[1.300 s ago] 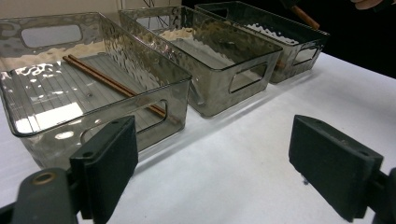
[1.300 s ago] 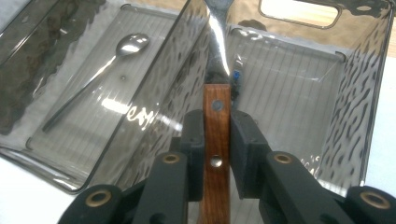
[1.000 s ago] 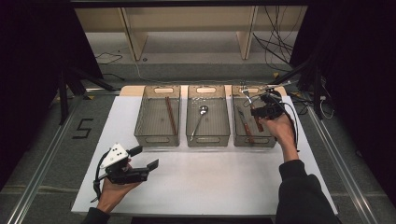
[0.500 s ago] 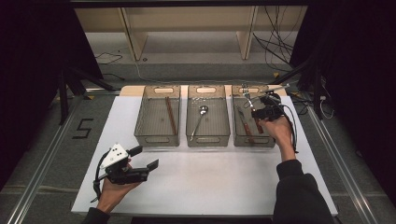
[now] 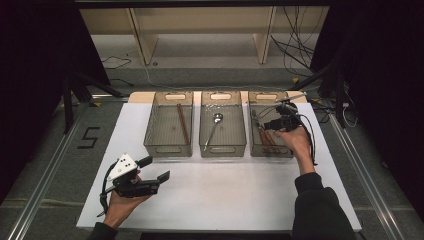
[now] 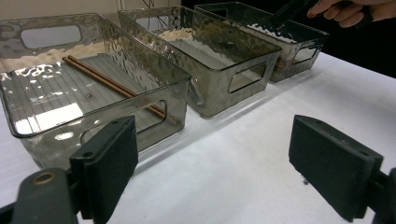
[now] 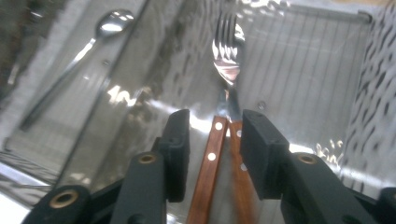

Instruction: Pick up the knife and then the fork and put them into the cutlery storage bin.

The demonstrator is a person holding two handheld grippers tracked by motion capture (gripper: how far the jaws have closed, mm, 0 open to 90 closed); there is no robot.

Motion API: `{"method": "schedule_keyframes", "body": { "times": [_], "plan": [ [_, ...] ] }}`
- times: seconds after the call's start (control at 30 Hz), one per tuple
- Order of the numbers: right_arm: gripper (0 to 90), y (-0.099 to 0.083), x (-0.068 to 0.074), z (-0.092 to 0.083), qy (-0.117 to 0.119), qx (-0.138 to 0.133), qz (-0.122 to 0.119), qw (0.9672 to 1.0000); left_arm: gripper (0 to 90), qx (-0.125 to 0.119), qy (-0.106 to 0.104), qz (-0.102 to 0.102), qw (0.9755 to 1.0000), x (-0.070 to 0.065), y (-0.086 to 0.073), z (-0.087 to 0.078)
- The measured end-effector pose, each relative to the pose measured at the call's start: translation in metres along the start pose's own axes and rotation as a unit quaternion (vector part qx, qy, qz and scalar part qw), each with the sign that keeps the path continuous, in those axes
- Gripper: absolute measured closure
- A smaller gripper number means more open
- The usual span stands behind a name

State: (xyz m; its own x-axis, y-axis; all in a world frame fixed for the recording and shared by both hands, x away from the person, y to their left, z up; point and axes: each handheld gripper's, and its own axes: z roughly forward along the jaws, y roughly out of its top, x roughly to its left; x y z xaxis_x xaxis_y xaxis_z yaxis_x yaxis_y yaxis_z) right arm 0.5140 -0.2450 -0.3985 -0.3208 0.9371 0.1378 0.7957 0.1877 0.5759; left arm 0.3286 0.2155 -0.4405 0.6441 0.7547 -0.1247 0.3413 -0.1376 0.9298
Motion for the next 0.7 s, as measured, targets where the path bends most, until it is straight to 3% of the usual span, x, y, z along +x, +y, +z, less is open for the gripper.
{"method": "schedule_keyframes", "body": {
  "times": [0.37,0.7],
  "plan": [
    [46.6,-0.004,0.013,-0.018,0.031,-0.038,-0.018,0.9986,15.3,0.001,0.0,0.0,1.0,0.0,0.0,0.0],
    [35.1,-0.028,0.03,-0.038,0.069,-0.103,-0.032,0.9918,15.3,0.0,-0.001,-0.001,1.0,-0.001,0.0,0.001]
  ]
}}
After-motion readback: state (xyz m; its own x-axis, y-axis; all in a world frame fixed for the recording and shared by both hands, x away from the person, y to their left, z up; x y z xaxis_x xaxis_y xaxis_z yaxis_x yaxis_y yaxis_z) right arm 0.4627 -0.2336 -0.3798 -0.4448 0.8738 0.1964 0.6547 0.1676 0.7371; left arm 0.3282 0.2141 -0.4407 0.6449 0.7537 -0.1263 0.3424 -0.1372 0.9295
